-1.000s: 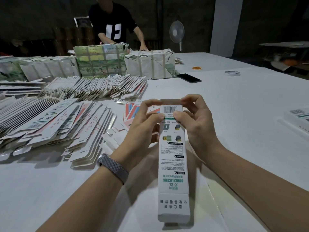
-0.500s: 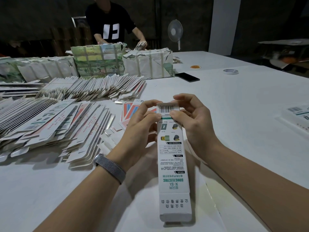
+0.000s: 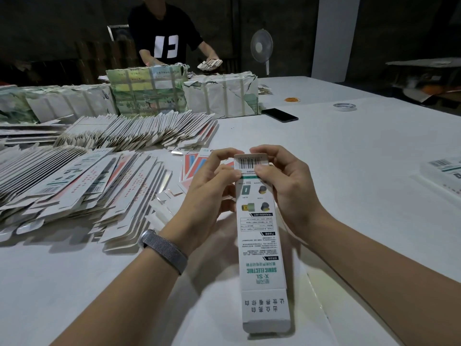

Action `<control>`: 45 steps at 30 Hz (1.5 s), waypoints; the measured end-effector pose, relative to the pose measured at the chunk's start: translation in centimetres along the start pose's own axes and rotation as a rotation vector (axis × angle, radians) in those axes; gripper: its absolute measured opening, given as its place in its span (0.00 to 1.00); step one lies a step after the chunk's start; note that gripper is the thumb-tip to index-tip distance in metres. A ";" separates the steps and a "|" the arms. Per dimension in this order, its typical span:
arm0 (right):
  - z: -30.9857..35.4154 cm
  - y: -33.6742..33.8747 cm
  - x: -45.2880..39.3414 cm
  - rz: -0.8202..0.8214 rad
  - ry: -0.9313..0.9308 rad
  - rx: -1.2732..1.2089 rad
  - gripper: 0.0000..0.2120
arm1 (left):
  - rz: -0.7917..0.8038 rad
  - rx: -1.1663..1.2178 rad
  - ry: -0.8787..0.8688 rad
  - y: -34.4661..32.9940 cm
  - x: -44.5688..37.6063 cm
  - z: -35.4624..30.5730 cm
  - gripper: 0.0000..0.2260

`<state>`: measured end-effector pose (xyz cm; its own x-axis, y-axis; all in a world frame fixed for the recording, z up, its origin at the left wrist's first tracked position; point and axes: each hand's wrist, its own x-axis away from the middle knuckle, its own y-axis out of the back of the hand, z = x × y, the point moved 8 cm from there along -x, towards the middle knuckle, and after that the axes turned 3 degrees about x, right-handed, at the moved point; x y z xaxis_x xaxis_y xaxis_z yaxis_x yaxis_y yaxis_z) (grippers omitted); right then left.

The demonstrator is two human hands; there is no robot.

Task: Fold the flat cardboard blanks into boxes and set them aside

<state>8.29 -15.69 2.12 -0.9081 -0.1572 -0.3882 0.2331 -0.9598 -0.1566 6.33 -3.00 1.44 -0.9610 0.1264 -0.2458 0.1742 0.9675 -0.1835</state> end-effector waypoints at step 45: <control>-1.0 0.5 -0.2 -0.026 -0.175 0.069 0.11 | 0.029 -0.128 0.034 -0.5 0.2 0.9 0.16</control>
<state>8.90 -15.94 1.21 -0.9616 -0.1640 -0.2201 0.1894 -0.9768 -0.0996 6.25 -3.61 0.60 -0.9631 0.1603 -0.2162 0.1755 0.9830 -0.0533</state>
